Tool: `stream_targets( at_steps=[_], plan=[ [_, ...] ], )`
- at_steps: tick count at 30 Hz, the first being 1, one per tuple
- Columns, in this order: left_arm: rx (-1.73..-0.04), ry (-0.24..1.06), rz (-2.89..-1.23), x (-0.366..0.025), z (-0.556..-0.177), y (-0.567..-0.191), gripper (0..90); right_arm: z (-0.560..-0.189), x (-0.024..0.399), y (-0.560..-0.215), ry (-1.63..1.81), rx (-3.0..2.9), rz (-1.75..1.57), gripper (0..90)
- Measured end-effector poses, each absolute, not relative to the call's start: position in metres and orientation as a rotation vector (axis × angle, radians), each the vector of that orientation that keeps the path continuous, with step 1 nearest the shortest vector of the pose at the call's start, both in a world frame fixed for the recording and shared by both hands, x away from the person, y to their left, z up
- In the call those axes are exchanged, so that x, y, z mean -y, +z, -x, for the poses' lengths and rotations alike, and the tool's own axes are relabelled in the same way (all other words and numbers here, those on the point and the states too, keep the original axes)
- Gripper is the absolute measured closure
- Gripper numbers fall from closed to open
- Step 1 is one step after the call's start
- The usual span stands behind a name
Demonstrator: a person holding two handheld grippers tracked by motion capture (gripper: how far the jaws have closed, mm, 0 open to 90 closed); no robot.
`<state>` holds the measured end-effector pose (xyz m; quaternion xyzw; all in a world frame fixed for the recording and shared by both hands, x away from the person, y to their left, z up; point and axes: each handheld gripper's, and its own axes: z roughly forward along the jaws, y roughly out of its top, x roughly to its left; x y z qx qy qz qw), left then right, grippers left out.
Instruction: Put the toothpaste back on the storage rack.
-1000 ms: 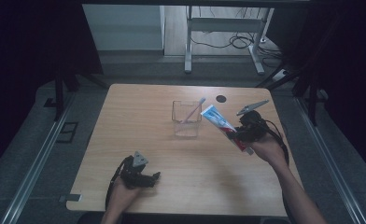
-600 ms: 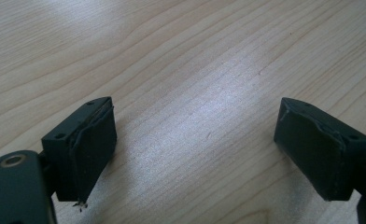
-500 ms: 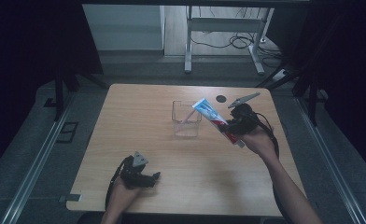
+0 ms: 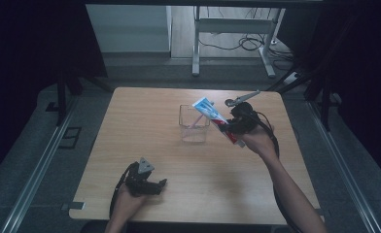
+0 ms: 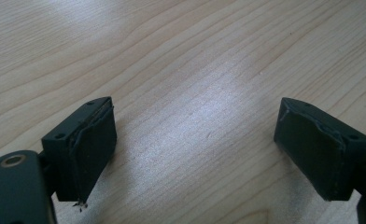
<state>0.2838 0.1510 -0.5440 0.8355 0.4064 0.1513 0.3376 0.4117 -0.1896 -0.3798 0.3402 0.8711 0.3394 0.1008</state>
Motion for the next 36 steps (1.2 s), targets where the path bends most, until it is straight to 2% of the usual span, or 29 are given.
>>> stream_targets(
  at_steps=[36],
  plan=[
    [-1.059, 0.391, -2.178, -0.151, -0.284, -0.544, 13.1, -0.452, 0.133, -0.389, 1.075, -2.548, -1.019, 73.0]
  ],
)
